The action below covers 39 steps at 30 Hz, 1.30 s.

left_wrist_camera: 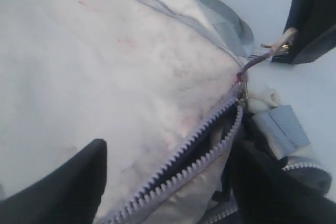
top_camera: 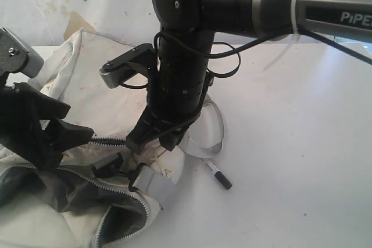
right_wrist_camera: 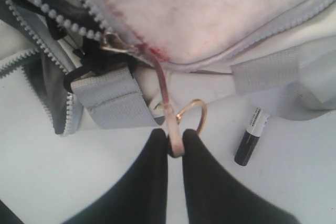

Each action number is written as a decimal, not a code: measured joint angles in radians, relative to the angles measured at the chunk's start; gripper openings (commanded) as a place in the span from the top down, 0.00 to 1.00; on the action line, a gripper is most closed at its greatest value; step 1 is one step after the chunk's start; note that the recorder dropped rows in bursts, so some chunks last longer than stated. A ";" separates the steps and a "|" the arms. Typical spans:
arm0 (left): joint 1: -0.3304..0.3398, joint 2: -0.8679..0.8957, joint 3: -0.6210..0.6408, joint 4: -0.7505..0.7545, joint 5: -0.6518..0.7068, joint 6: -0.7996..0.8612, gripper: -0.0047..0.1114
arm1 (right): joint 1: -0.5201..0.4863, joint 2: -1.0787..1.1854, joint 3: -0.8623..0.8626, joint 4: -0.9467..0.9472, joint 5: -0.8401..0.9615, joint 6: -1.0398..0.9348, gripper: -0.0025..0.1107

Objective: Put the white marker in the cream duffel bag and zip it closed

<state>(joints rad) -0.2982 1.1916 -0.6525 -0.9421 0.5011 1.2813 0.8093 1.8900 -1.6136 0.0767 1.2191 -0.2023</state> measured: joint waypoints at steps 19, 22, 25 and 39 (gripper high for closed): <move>0.000 0.211 -0.132 0.203 0.150 -0.183 0.24 | 0.000 0.000 0.000 0.022 0.000 0.000 0.98; 0.000 0.211 -0.132 0.180 0.167 -0.141 0.31 | 0.000 0.000 0.000 0.022 0.000 0.000 0.98; 0.000 0.213 -0.077 0.170 0.093 -0.065 0.47 | 0.000 0.000 0.000 0.022 0.000 0.000 0.98; 0.000 0.135 -0.063 0.228 0.049 -0.204 0.96 | -0.005 0.000 0.000 -0.061 -0.006 0.068 0.98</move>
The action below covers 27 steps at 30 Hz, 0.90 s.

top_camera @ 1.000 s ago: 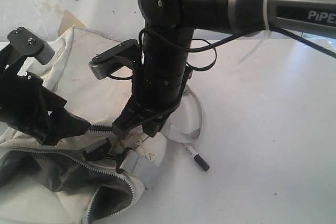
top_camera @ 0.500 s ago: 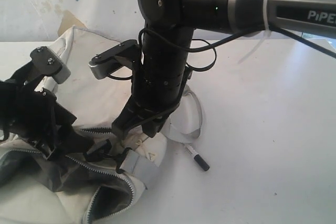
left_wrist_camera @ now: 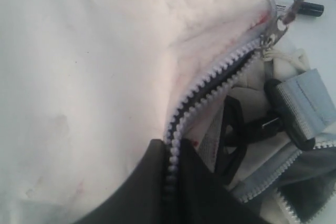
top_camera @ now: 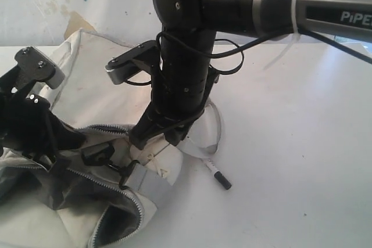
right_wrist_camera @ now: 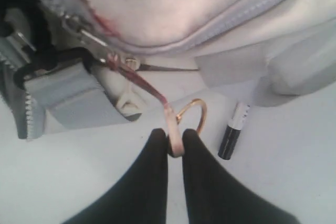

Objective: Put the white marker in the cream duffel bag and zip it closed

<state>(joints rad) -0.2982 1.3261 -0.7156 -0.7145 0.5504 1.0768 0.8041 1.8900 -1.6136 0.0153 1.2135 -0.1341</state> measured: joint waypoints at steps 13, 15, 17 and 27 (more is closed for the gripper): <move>-0.002 -0.014 0.000 0.100 0.000 -0.155 0.96 | -0.128 0.000 0.000 -0.036 -0.020 0.037 0.98; -0.002 -0.014 0.000 0.100 0.000 -0.157 0.96 | -0.148 0.000 0.000 -0.029 -0.074 0.038 0.98; -0.002 -0.014 0.000 0.100 -0.001 -0.161 0.96 | -0.170 0.000 0.000 -0.027 -0.145 0.041 0.98; -0.002 -0.068 0.000 0.122 -0.010 -0.165 0.96 | -0.240 0.122 0.000 -0.164 -0.467 0.059 0.98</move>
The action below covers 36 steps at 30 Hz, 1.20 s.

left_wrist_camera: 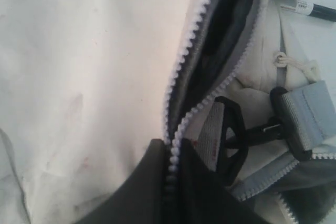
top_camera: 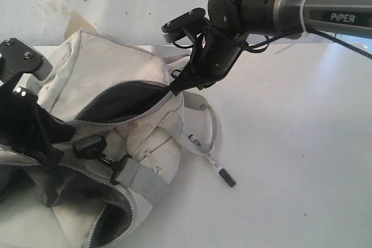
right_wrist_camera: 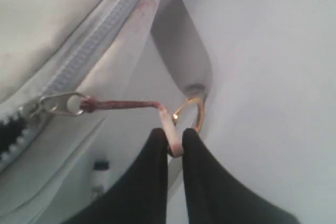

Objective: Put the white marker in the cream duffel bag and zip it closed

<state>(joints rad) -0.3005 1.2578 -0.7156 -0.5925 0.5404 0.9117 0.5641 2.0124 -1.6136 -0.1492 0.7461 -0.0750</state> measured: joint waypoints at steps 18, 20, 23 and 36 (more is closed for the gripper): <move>0.000 -0.052 0.000 0.074 0.079 -0.064 0.96 | -0.136 0.204 0.000 -0.100 -0.541 0.022 0.98; 0.000 -0.052 0.000 0.083 0.083 -0.068 0.96 | -0.145 0.217 0.000 -0.100 -0.581 0.022 0.98; 0.000 -0.052 0.000 0.088 0.083 -0.068 0.96 | -0.150 0.232 0.000 -0.103 -0.647 0.022 0.98; 0.000 -0.052 0.000 0.093 0.067 -0.070 0.96 | -0.152 0.211 0.000 -0.093 -0.627 0.028 0.64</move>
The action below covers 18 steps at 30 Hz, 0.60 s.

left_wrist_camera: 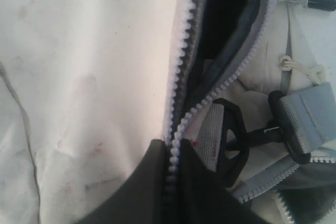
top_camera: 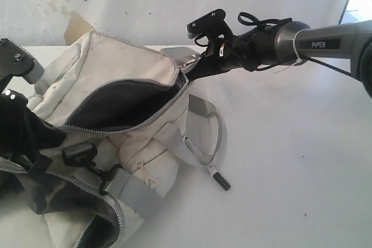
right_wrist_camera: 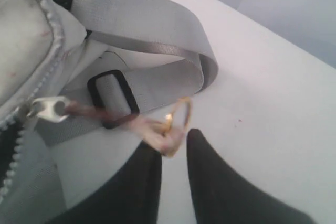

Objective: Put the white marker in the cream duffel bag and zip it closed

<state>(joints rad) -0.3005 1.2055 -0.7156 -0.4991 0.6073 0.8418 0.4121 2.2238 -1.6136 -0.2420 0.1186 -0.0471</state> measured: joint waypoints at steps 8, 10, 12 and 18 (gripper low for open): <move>0.000 0.000 0.002 0.000 -0.011 0.000 0.90 | -0.006 -0.065 0.000 0.194 0.167 0.002 0.40; 0.000 0.000 0.002 0.000 -0.019 0.000 0.80 | -0.006 -0.083 0.000 0.226 0.217 0.002 0.42; 0.000 0.000 0.002 -0.004 -0.032 0.000 0.68 | -0.006 -0.104 0.000 0.242 0.278 0.002 0.44; 0.000 0.000 0.002 -0.104 -0.056 -0.002 0.33 | -0.006 -0.169 0.000 0.248 0.465 0.002 0.55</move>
<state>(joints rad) -0.3005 1.2055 -0.7139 -0.6031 0.5514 0.8400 0.4061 2.0548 -1.6136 0.0056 0.5838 -0.0454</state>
